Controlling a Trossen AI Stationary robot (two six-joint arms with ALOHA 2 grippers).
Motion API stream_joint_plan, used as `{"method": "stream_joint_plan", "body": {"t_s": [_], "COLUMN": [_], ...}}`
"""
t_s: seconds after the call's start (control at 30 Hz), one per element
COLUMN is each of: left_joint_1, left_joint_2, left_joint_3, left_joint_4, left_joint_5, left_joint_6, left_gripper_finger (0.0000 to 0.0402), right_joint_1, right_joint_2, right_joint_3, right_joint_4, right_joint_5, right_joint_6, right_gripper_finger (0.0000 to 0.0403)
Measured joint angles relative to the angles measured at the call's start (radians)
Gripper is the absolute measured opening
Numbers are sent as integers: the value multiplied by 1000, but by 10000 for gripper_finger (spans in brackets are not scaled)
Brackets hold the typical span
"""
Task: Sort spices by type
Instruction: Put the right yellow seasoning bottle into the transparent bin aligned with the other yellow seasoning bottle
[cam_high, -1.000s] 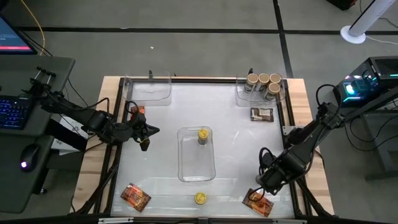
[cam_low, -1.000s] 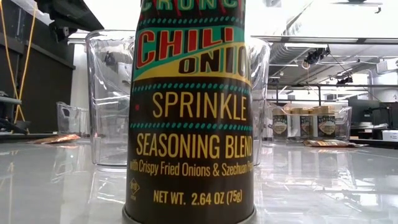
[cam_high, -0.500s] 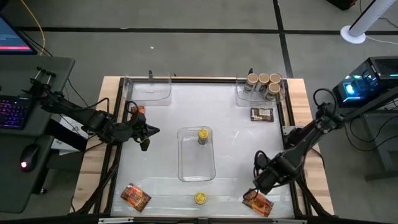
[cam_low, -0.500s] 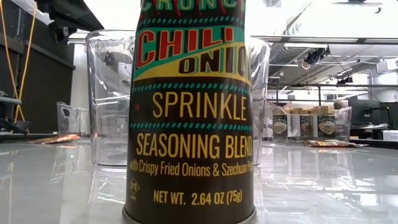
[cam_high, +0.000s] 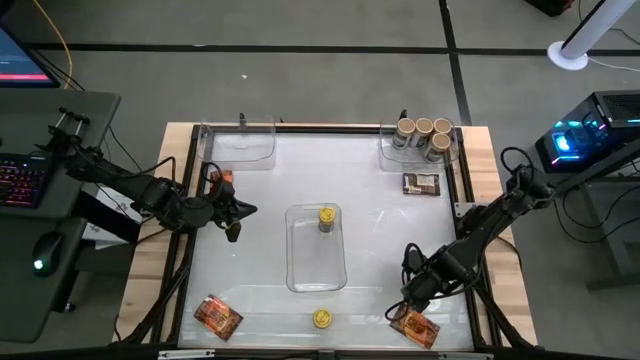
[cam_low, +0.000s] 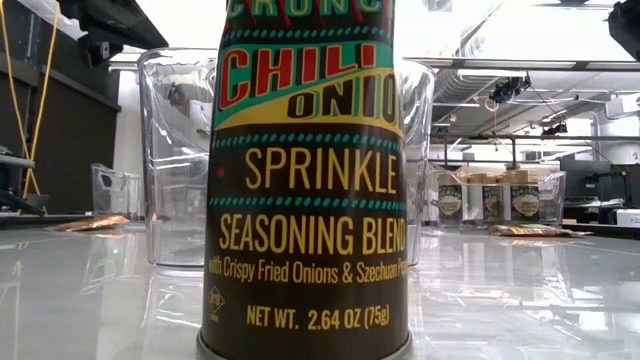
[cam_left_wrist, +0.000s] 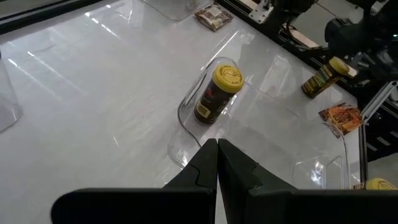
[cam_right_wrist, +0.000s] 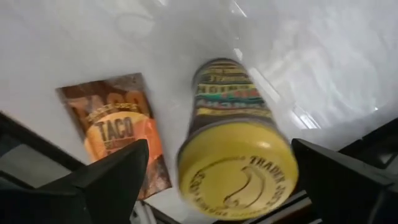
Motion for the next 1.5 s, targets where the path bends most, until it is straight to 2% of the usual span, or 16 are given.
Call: {"method": "stream_joint_plan", "body": {"t_s": [0.17,0.27,0.4,0.6,0.67,0.8,0.9,0.97,1.03,1.13,1.3,1.4,1.5], "left_joint_1": [0,0,0,0,1,1,1,1,1,1,-4,-4,-4], "left_joint_2": [0,0,0,0,0,0,0,0,0,0,0,0,0], "left_joint_3": [0,0,0,0,0,0,0,0,0,0,0,0,0], "left_joint_4": [0,-1,-1,-2,-3,-4,-5,-5,-5,-5,-7,-21,-33], "left_joint_5": [0,-1,-1,-4,-4,-5,-5,-6,-7,-7,-7,-4,-3], "left_joint_6": [-1,-1,-1,17,17,31,44,58,71,98,132,132,132], "left_gripper_finger": [0,0,0,0,0,0,0,0,0,0,0,0,0], "right_joint_1": [-4,-6,-12,-25,-38,-103,-177,-236,-300,-401,-527,-577,-607], "right_joint_2": [0,0,0,-29,-52,-92,-98,-82,-46,55,279,410,534], "right_joint_3": [-27,-29,-27,8,64,220,365,457,543,676,905,1028,1136], "right_joint_4": [0,-1,-4,-54,-134,-250,-236,-171,-111,-108,-114,-159,-217], "right_joint_5": [-24,-23,-23,-29,11,171,307,365,386,370,263,184,162], "right_joint_6": [-1,-1,-4,-48,-64,-117,-212,-338,-468,-641,-930,-1047,-1126], "right_gripper_finger": [355,307,224,217,217,217,217,217,217,217,217,217,217]}}
